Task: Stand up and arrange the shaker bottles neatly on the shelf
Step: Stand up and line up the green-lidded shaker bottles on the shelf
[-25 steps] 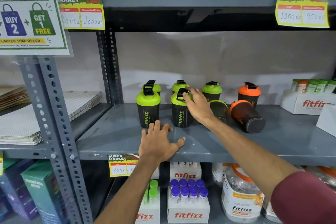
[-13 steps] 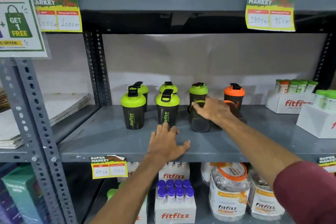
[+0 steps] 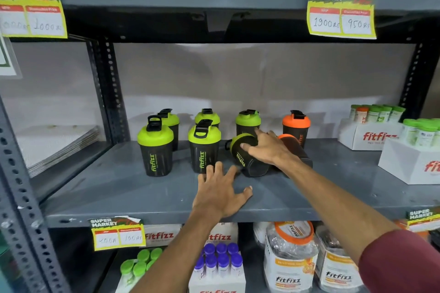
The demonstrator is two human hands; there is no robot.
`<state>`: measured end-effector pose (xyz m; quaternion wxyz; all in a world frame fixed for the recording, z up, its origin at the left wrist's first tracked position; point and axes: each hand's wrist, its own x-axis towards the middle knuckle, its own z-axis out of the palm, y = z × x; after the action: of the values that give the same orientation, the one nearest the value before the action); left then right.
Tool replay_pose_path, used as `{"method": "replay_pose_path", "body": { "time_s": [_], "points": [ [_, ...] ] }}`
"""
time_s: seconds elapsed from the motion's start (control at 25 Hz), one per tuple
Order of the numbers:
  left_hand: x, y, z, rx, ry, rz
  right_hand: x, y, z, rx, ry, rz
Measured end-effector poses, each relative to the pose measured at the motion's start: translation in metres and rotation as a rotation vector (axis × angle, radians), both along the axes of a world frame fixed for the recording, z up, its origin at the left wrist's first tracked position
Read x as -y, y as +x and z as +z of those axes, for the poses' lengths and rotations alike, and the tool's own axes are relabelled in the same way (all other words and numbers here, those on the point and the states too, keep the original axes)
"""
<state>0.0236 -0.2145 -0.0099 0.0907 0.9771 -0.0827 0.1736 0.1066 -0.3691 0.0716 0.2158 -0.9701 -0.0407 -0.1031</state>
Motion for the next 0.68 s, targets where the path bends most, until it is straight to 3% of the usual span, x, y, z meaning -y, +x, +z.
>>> {"method": "replay_pose_path", "body": {
  "time_s": [0.28,0.68],
  "points": [
    [-0.003,-0.002,0.003,-0.046,0.039,-0.014,0.003,-0.01,0.014,-0.282,0.082,0.007],
    [0.0,-0.004,0.002,-0.029,0.039,0.003,0.0,-0.025,-0.031,0.089,0.575,0.093]
  ]
}}
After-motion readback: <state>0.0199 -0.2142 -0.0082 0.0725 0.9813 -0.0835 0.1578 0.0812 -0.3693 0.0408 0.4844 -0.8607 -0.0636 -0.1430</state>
